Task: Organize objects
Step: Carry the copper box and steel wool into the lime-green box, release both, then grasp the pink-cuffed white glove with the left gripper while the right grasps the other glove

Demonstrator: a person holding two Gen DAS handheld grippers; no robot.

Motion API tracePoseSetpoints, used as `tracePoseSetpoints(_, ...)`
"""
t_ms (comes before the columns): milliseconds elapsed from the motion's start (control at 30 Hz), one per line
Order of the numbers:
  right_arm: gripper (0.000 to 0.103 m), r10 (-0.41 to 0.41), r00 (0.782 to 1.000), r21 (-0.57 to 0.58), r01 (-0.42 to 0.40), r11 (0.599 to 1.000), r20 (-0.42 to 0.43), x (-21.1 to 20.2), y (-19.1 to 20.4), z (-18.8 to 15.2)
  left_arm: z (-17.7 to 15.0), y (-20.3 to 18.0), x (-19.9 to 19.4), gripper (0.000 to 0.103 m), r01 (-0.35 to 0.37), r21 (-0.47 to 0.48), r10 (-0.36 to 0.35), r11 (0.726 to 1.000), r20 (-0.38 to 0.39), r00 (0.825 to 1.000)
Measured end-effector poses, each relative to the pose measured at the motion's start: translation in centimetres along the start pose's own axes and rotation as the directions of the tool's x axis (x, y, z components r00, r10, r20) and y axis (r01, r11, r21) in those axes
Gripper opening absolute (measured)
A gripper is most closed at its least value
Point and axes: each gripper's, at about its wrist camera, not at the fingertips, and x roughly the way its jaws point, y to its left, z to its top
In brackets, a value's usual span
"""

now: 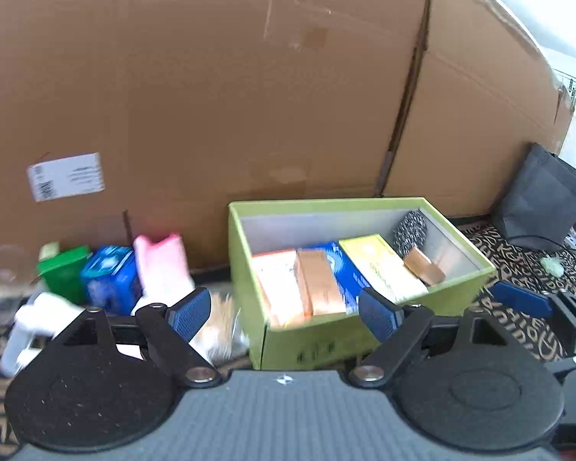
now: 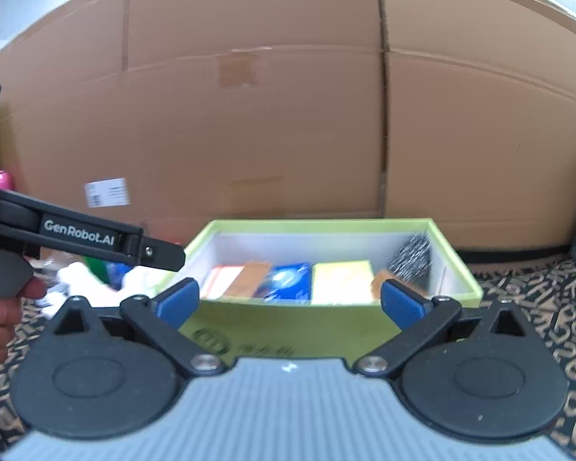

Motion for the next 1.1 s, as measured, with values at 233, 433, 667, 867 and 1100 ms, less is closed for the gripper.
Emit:
tracePoseSetpoints(233, 0.103, 0.078, 0.993, 0.036, -0.075, 0.996, -0.088, -2.9, 3.1, -2.9, -6.3, 1.2, -5.1, 0.089, -0.122, -0.062, 0.123, 0.991, 0.012, 0.992)
tracePoseSetpoints(433, 0.103, 0.156, 0.974, 0.102, -0.14, 0.985, -0.165, -3.6, 5.9, -6.3, -10.6, 5.0, -7.5, 0.089, -0.248, -0.141, 0.24, 0.958, -0.074, 0.968)
tracePoseSetpoints(667, 0.103, 0.221, 0.95, 0.136, -0.194, 0.971, -0.22, -3.1, 9.4, -7.9, -12.4, 9.3, -10.1, 0.089, -0.317, -0.222, 0.307, 0.922, -0.08, 0.948)
tracePoseSetpoints(867, 0.103, 0.225, 0.948, 0.065, -0.216, 0.974, -0.224, -2.8, 12.6, -7.5, -13.3, 12.2, -10.6, 0.089, -0.295, -0.321, 0.279, 0.9, -0.096, 0.956)
tracePoseSetpoints(1100, 0.103, 0.258, 0.936, 0.031, -0.258, 0.966, -0.241, -1.4, 15.5, -7.5, -12.5, 13.9, -10.8, 0.089, -0.297, -0.295, 0.285, 0.908, -0.086, 0.955)
